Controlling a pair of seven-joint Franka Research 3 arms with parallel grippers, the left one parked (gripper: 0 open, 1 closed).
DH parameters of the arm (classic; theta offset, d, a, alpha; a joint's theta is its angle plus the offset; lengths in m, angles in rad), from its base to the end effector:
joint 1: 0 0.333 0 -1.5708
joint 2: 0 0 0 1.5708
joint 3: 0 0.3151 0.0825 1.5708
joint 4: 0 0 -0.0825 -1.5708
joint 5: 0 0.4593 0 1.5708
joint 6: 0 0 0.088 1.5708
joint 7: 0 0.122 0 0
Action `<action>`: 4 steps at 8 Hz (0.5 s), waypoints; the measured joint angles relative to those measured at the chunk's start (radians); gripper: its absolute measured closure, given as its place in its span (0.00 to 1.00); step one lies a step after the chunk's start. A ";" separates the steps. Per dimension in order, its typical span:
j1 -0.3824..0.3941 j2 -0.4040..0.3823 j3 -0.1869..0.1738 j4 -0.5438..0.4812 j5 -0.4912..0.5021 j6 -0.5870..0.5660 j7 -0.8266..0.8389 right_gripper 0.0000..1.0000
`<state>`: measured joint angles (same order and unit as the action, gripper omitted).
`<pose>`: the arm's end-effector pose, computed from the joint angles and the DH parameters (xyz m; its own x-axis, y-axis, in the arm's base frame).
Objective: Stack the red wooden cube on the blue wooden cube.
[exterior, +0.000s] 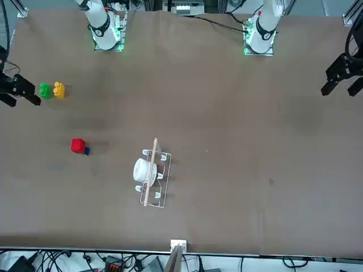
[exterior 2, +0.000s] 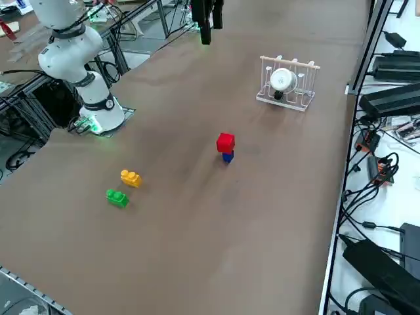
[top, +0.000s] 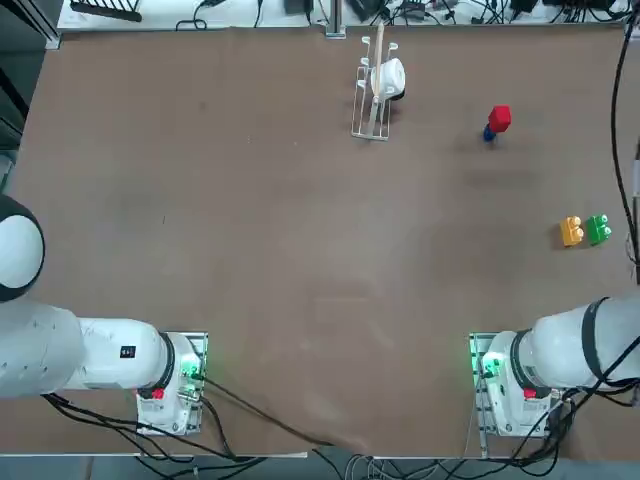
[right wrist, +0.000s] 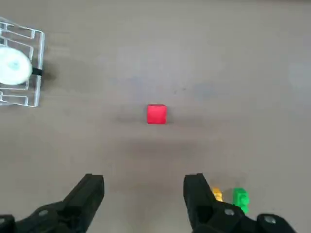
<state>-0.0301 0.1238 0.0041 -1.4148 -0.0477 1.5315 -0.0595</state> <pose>0.6639 -0.0234 0.6103 0.9995 0.0315 -0.0098 0.0320 -0.9984 0.0466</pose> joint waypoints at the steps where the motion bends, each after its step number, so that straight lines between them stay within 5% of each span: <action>1: 0.000 -0.002 -0.001 -0.007 -0.012 0.004 0.050 0.00; 4: 0.000 -0.015 -0.001 -0.009 -0.014 0.004 0.119 0.00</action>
<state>-0.0301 0.1093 0.0035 -1.4234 -0.0615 1.5358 0.0592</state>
